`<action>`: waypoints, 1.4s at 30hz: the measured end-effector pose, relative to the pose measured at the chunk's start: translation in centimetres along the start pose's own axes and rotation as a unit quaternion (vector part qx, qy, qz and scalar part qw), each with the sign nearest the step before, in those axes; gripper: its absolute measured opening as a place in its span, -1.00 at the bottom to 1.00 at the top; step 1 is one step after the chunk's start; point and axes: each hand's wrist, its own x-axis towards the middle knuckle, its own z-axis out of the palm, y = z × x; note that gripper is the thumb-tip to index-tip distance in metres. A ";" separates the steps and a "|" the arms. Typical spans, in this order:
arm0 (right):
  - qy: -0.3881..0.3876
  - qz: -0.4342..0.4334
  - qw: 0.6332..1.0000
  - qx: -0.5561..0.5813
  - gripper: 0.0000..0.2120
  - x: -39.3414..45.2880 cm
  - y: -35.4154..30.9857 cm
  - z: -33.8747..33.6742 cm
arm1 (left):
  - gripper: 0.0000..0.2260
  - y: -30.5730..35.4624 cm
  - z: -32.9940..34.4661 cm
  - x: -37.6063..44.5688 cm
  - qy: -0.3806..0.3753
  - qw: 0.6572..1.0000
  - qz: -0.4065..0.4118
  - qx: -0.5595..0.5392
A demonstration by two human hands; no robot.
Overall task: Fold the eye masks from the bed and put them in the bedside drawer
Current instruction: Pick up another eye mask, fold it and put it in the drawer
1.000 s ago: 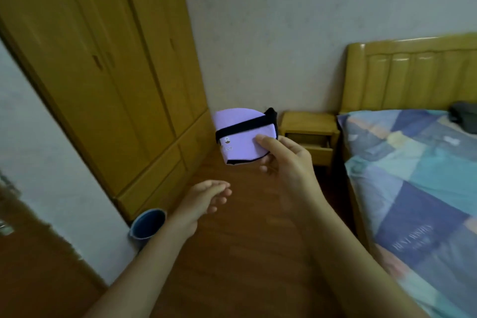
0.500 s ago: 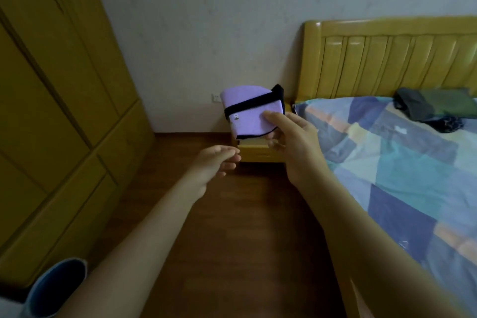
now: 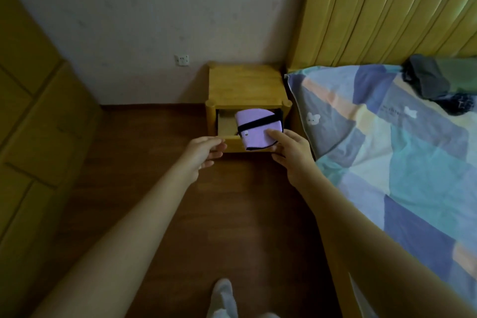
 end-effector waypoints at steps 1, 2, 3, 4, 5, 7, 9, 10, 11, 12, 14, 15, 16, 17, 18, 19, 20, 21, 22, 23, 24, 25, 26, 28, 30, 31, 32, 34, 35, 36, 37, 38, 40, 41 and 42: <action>0.005 0.014 1.000 -0.007 -0.87 2.5 0.0 0.3 | -0.89 1.0 -0.1 2.3 -0.004 1.000 -0.003 0.007; 0.010 0.029 0.999 -0.007 -0.88 5.0 0.1 0.5 | -0.88 2.0 -0.2 4.6 -0.006 1.000 -0.005 0.014; 0.018 0.044 0.999 -0.005 -0.88 7.5 0.2 0.7 | -0.88 2.9 -0.2 7.0 -0.007 1.000 -0.006 0.020; 0.027 0.057 0.998 -0.005 -0.88 10.1 0.3 0.8 | -0.87 3.8 -0.1 9.5 -0.008 1.000 -0.009 0.024; 0.034 0.069 0.997 -0.008 -0.86 12.7 0.5 0.9 | -0.86 4.5 0.0 11.9 -0.009 1.000 -0.013 0.027; 0.041 0.095 0.995 -0.003 -0.80 18.0 0.9 1.2 | -0.84 5.4 0.4 17.0 -0.011 0.999 -0.025 0.030; 0.046 0.122 0.991 0.011 -0.77 23.7 1.7 1.6 | -0.83 5.6 0.8 22.3 -0.014 0.999 -0.041 0.030; 0.052 0.138 0.989 0.011 -0.77 26.6 2.3 1.8 | -0.83 5.6 1.0 25.0 -0.012 0.998 -0.051 0.030; 0.060 0.155 0.986 0.006 -0.78 29.4 3.0 2.0 | -0.83 5.3 1.3 27.7 -0.008 0.998 -0.063 0.028; 0.068 0.172 0.983 0.001 -0.79 32.2 3.8 2.1 | -0.83 4.9 1.4 30.4 -0.005 0.997 -0.075 0.027; 0.079 0.205 0.975 -0.018 -0.80 37.6 5.7 2.3 | -0.84 3.8 1.8 35.7 -0.002 0.994 -0.103 0.027; 0.085 0.221 0.971 -0.036 -0.82 40.1 6.8 2.4 | -0.84 3.0 2.0 38.2 0.000 0.993 -0.117 0.029; 0.090 0.234 0.966 -0.058 -0.84 42.4 7.9 2.4 | -0.84 2.2 2.1 40.5 0.001 0.991 -0.129 0.030; 0.092 0.244 0.962 -0.084 -0.82 44.7 9.2 2.4 | -0.84 1.3 2.3 42.8 0.002 0.989 -0.141 0.031; 0.093 0.250 0.957 -0.112 -0.81 46.9 10.6 2.5 | -0.84 0.4 2.4 45.1 0.001 0.988 -0.151 0.033; 0.090 0.254 0.953 -0.140 -0.81 49.0 12.0 2.6 | -0.84 -0.6 2.5 47.3 -0.002 0.986 -0.160 0.036; 0.084 0.260 0.948 -0.163 -0.83 51.0 13.6 2.7 | -0.83 -1.6 2.6 49.5 -0.003 0.985 -0.169 0.039; 0.076 0.265 0.945 -0.179 -0.85 52.8 15.1 2.7 | -0.83 -2.7 2.8 51.5 -0.004 0.983 -0.176 0.043; 0.064 0.268 0.942 -0.190 -0.88 54.4 16.4 2.9 | -0.83 -3.8 2.9 53.3 -0.004 0.982 -0.182 0.046; 0.049 0.270 0.941 -0.196 -0.90 55.9 17.7 3.1 | -0.83 -4.8 3.1 54.9 -0.004 0.981 -0.186 0.047; 0.037 0.269 0.941 -0.202 -0.90 57.5 19.1 3.2 | -0.85 -5.9 3.3 56.4 -0.003 0.981 -0.189 0.049; 0.030 0.268 0.940 -0.208 -0.86 58.9 20.4 3.4 | -0.86 -6.9 3.4 57.8 -0.002 0.980 -0.193 0.050; 0.028 0.268 0.939 -0.213 -0.82 60.2 21.7 3.7 | -0.87 -8.0 3.4 58.9 -0.003 0.979 -0.198 0.053; 0.029 0.275 0.937 -0.215 -0.80 62.4 24.1 4.3 | -0.88 -9.9 3.5 60.9 -0.006 0.978 -0.200 0.060; 0.033 0.289 0.933 -0.213 -0.81 64.1 26.3 4.7 | -0.87 -11.9 3.5 62.4 -0.012 0.977 -0.203 0.068; 0.034 0.296 0.931 -0.210 -0.81 64.8 27.3 4.9 | -0.84 -12.8 3.5 63.0 -0.017 0.976 -0.205 0.072; 0.035 0.300 0.932 -0.203 -0.81 65.5 28.2 5.1 | -0.81 -13.6 3.5 63.5 -0.023 0.976 -0.205 0.075; 0.032 0.301 0.933 -0.193 -0.79 66.7 29.6 5.5 | -0.77 -14.8 3.6 64.2 -0.027 0.976 -0.198 0.080; 0.027 0.301 0.931 -0.204 -0.77 67.2 30.2 5.7 | -0.77 -15.2 3.7 64.5 -0.027 0.977 -0.194 0.082; 0.018 0.301 0.928 -0.218 -0.75 67.7 30.8 6.0 | -0.77 -15.5 3.8 64.8 -0.027 0.978 -0.191 0.083; 0.009 0.302 0.926 -0.226 -0.74 68.2 31.3 6.2 | -0.78 -15.8 3.8 65.1 -0.026 0.978 -0.188 0.083; 0.005 0.304 0.925 -0.226 -0.75 68.7 31.7 6.5 | -0.78 -16.1 3.9 65.3 -0.026 0.979 -0.184 0.080; -0.005 0.302 0.918 -0.256 -0.75 69.4 32.8 7.0 | -0.81 -16.6 3.9 65.7 -0.028 0.981 -0.175 0.075; -0.020 0.299 0.909 -0.289 -0.75 69.7 33.3 7.2 | -0.81 -16.8 3.8 65.8 -0.030 0.982 -0.173 0.076; -0.041 0.297 0.898 -0.323 -0.74 69.9 33.9 7.5 | -0.80 -17.0 3.7 65.9 -0.031 0.982 -0.172 0.078</action>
